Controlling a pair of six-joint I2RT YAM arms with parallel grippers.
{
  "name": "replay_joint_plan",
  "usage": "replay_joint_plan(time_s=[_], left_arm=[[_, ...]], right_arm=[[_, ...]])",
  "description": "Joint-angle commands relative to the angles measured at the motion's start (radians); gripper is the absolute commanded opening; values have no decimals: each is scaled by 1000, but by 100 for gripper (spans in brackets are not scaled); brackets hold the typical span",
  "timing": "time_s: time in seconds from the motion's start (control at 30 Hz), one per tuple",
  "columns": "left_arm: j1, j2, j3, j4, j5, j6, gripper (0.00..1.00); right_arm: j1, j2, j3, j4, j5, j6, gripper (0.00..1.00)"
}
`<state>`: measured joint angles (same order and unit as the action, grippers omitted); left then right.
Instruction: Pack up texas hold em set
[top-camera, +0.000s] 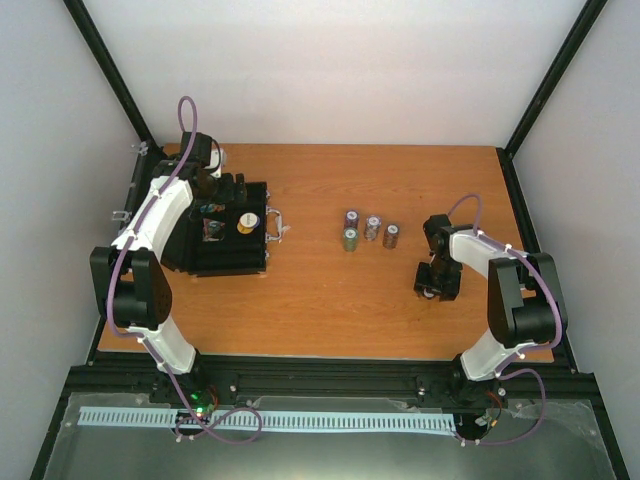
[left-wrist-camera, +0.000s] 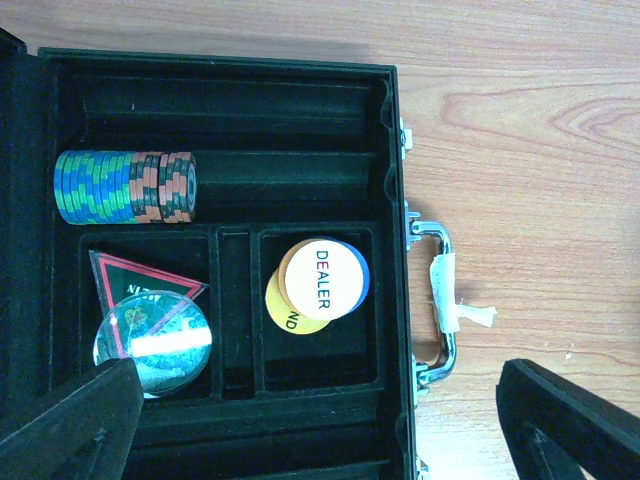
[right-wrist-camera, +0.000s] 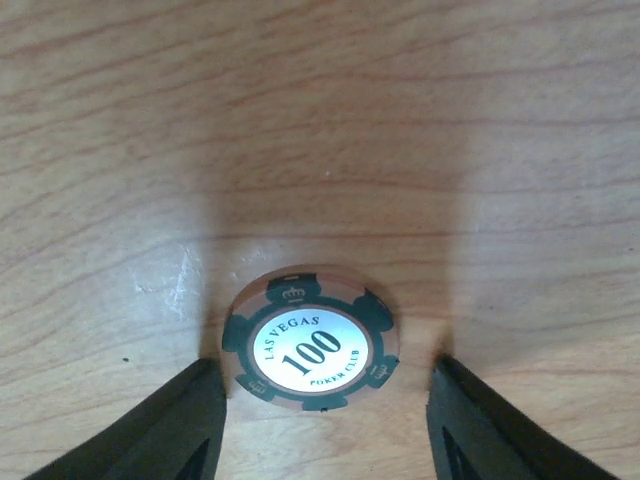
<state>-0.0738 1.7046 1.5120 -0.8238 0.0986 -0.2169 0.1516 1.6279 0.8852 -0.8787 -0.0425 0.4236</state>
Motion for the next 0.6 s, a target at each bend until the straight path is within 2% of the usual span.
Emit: replay_joint_plan(time_s=[0.0, 0.27, 0.57], left_arm=[[7, -16, 25, 2, -6, -8, 100], [8, -13, 27, 5, 0, -12, 100], [7, -12, 29, 4, -2, -12, 100]], right_arm=[[-3, 52, -39, 86, -33, -13, 51], [-3, 43, -60, 109, -79, -1, 34], [13, -10, -18, 63, -109, -11, 31]])
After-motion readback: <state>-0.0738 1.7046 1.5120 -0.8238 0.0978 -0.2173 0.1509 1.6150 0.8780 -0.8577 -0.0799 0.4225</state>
